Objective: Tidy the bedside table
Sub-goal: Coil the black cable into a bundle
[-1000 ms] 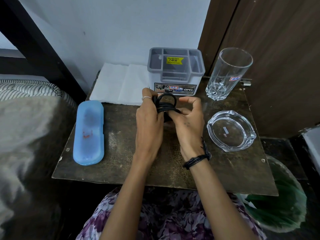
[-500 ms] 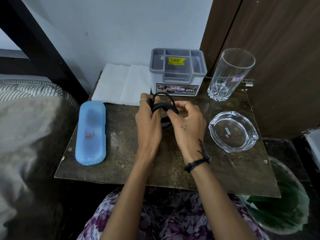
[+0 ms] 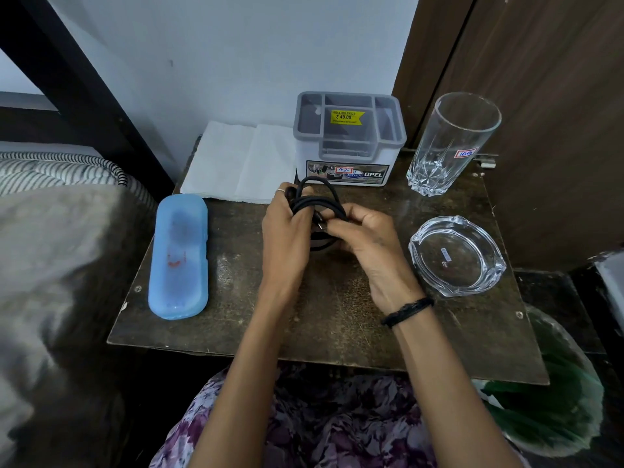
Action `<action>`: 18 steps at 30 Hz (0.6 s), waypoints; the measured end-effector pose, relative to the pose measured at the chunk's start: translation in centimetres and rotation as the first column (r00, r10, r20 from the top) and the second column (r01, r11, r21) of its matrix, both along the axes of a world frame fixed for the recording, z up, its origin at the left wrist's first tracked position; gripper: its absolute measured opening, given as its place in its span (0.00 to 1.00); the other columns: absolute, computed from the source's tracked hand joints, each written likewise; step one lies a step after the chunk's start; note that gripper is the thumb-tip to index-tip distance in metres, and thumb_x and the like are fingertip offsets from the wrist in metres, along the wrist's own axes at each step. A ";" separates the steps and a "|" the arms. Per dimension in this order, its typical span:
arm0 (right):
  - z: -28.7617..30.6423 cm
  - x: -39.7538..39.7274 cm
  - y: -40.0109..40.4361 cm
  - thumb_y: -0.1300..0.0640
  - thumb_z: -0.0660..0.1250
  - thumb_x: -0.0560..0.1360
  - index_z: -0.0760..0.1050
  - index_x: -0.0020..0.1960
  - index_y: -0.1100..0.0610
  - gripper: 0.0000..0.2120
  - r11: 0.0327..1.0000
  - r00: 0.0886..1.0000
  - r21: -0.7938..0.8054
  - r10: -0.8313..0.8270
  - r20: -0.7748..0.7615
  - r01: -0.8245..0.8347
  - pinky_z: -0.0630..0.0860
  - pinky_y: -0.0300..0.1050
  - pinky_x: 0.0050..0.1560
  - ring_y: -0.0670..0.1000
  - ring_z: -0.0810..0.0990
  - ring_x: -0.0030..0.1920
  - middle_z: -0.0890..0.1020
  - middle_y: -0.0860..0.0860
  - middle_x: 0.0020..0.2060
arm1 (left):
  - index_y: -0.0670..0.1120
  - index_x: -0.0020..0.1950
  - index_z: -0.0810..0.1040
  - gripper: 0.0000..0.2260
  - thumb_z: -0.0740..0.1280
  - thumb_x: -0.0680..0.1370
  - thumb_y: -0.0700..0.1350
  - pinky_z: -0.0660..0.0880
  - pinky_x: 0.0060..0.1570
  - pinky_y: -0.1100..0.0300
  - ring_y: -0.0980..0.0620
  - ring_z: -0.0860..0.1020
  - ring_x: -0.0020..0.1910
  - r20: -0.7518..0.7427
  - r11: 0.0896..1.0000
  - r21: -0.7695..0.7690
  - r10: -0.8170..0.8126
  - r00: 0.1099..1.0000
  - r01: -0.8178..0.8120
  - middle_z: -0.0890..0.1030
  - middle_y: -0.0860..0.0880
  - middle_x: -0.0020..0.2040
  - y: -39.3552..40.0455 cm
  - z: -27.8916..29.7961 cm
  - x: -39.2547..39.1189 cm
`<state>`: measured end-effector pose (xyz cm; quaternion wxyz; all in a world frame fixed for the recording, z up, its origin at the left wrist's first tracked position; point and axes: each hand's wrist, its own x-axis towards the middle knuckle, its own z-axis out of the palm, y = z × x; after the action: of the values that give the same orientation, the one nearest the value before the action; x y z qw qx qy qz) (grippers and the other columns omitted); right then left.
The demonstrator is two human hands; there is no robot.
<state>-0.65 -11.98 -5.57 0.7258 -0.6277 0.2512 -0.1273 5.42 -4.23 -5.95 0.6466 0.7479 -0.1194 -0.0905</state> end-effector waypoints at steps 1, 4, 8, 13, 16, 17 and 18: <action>0.1 -0.1 -0.2 0.67 0.69 0.70 0.77 0.40 0.54 0.09 0.998 0.998 0.029 0.055 0.038 -0.056 0.77 0.41 0.47 0.47 0.81 0.41 0.83 0.51 0.38 | 0.47 0.37 0.74 0.10 0.59 0.73 0.35 0.69 0.33 0.64 0.59 0.72 0.30 -0.059 0.999 -0.035 -0.026 0.998 0.024 0.76 0.54 0.31 0.1 0.1 0.2; 0.1 0.0 -0.3 0.67 0.72 0.68 0.74 0.46 0.54 0.13 0.995 0.990 -0.040 0.090 0.107 -0.086 0.78 0.40 0.47 0.48 0.81 0.43 0.82 0.52 0.41 | 0.46 0.33 0.76 0.13 0.58 0.75 0.35 0.70 0.27 0.69 0.61 0.72 0.25 -0.228 0.993 -0.095 -0.090 0.970 0.069 0.76 0.56 0.24 0.3 0.5 0.4; -0.1 -0.1 -0.1 0.56 0.76 0.65 0.70 0.49 0.43 0.20 0.891 0.993 -0.450 -0.017 0.114 0.067 0.80 0.55 0.44 0.55 0.81 0.41 0.77 0.43 0.45 | 0.46 0.29 0.68 0.15 0.60 0.76 0.38 0.64 0.22 0.69 0.58 0.67 0.21 -0.359 0.997 -0.012 -0.079 0.930 0.080 0.67 0.55 0.20 0.7 0.4 0.8; -0.1 -0.3 -0.3 0.56 0.73 0.69 0.79 0.51 0.50 0.11 0.669 0.979 -0.733 0.038 0.199 0.123 0.80 0.43 0.42 0.42 0.78 0.43 0.73 0.42 0.49 | 0.47 0.32 0.69 0.13 0.61 0.77 0.41 0.66 0.29 0.64 0.56 0.68 0.23 -0.401 0.990 -0.025 -0.137 0.906 0.139 0.65 0.52 0.24 0.8 0.1 1.1; -0.3 -0.5 -0.8 0.56 0.70 0.71 0.80 0.50 0.52 0.08 0.582 0.975 -0.799 0.044 0.217 0.151 0.80 0.46 0.46 0.44 0.77 0.49 0.75 0.46 0.51 | 0.46 0.39 0.72 0.09 0.60 0.79 0.41 0.66 0.31 0.63 0.59 0.68 0.20 -0.459 0.975 -0.116 -0.223 0.860 0.191 0.67 0.55 0.20 0.7 -0.1 1.4; -0.3 -0.5 -0.9 0.57 0.70 0.72 0.80 0.50 0.53 0.07 0.565 0.974 -0.811 0.056 0.220 0.151 0.80 0.47 0.46 0.45 0.77 0.49 0.75 0.47 0.52 | 0.45 0.41 0.73 0.08 0.59 0.80 0.41 0.66 0.30 0.63 0.59 0.68 0.20 -0.489 0.968 -0.155 -0.247 0.837 0.196 0.67 0.55 0.19 0.7 -0.1 1.5; -0.3 -0.5 -0.9 0.57 0.70 0.72 0.79 0.49 0.53 0.06 0.556 0.972 -0.817 0.070 0.226 0.150 0.80 0.48 0.46 0.45 0.77 0.49 0.76 0.48 0.52 | 0.44 0.42 0.73 0.08 0.58 0.80 0.40 0.67 0.29 0.64 0.60 0.67 0.19 -0.510 0.962 -0.186 -0.267 0.817 0.199 0.67 0.55 0.19 0.7 -0.2 1.6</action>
<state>-1.20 -12.88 -5.84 0.3658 -0.8696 0.0892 -0.3194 7.02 -3.54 -6.12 0.6833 0.6318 -0.0324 -0.3645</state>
